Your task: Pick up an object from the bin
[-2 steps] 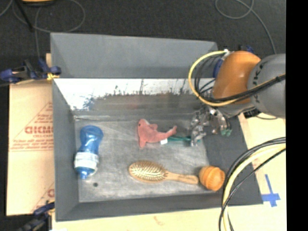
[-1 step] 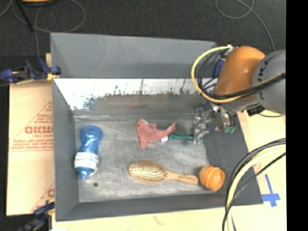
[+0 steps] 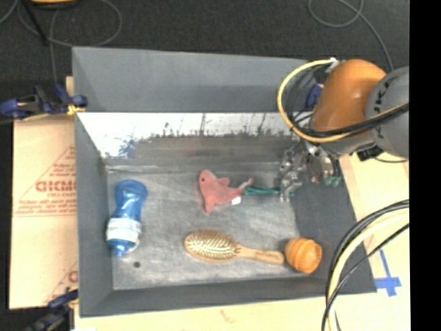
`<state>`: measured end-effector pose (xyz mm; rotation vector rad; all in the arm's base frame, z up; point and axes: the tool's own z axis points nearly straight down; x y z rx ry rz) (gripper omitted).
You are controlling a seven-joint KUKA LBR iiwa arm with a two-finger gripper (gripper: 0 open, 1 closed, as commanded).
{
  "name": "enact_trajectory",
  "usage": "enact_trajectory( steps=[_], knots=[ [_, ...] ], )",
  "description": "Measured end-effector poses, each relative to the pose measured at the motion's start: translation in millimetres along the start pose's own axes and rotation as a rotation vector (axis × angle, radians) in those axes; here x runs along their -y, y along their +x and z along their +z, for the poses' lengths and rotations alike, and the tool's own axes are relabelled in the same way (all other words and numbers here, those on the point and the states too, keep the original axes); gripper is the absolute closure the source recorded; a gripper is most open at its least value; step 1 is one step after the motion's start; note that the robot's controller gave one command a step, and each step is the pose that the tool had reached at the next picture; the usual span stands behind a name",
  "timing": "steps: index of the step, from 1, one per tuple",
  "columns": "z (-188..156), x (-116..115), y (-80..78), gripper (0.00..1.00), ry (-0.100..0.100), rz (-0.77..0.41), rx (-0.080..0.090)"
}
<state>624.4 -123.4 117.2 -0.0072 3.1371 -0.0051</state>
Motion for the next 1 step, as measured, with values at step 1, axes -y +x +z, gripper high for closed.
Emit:
enact_trajectory(
  steps=[1],
  knots=[
    [-10.8,0.5,-0.6,1.0,0.001,0.0,0.004]
  ],
)
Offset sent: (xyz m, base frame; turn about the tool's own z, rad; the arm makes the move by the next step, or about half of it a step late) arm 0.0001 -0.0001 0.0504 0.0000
